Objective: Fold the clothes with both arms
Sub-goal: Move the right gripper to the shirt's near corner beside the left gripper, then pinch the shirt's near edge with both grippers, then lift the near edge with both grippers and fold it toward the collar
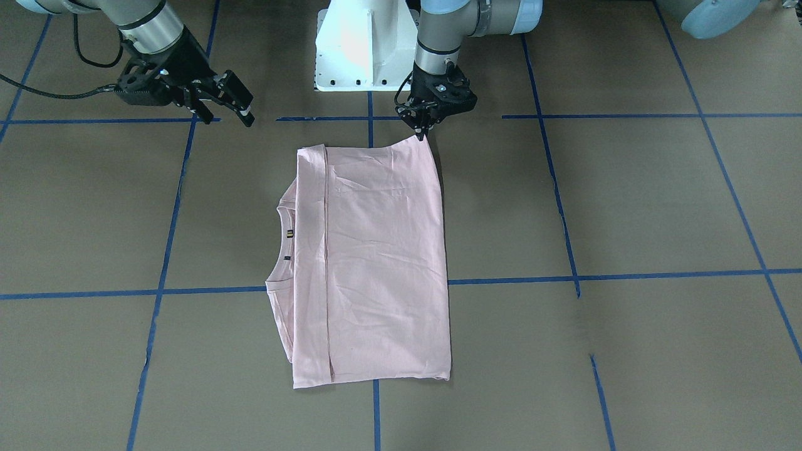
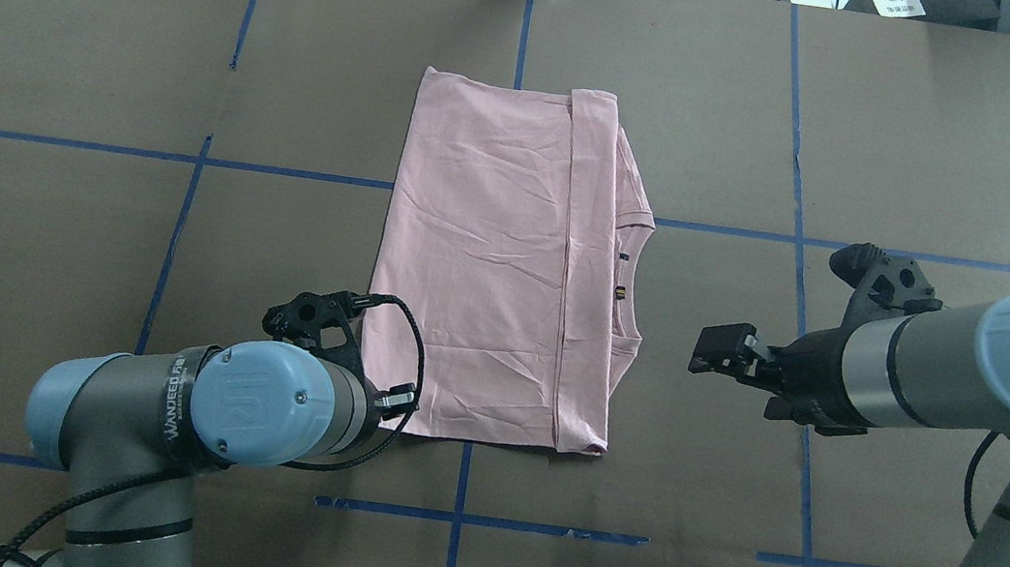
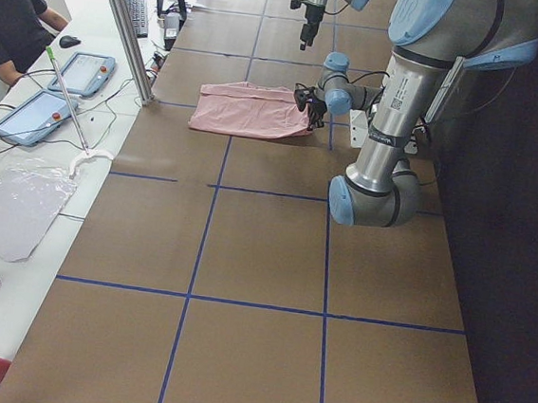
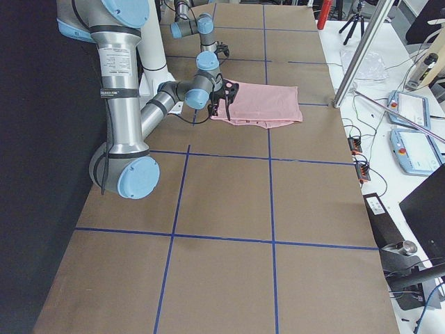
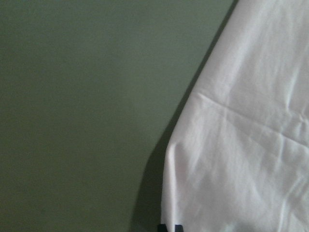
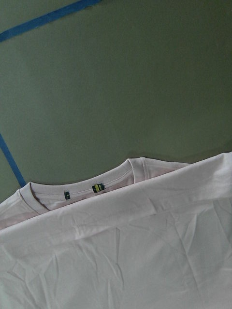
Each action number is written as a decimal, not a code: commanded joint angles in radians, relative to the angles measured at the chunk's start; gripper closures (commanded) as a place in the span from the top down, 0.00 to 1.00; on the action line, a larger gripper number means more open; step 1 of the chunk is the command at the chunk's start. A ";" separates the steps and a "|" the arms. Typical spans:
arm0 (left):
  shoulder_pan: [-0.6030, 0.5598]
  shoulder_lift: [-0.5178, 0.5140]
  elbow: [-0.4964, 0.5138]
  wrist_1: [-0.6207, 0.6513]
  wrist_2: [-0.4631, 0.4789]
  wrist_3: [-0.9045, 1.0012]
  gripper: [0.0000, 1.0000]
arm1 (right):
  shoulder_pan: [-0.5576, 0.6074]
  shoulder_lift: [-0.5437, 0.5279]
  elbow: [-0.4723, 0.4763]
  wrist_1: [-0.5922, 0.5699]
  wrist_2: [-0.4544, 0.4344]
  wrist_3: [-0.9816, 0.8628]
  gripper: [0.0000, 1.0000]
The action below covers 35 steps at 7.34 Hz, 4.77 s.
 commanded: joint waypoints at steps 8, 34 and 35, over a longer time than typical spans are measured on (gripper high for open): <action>-0.011 0.001 -0.002 -0.009 0.004 0.056 0.00 | -0.219 0.387 -0.382 -0.210 -0.212 0.291 1.00; 0.088 0.053 -0.226 0.139 -0.082 0.049 0.00 | -0.296 0.339 -0.192 -0.208 -0.199 0.286 0.00; 0.088 0.045 -0.215 0.134 -0.078 0.057 0.00 | -0.292 0.338 -0.213 -0.205 -0.212 0.278 0.00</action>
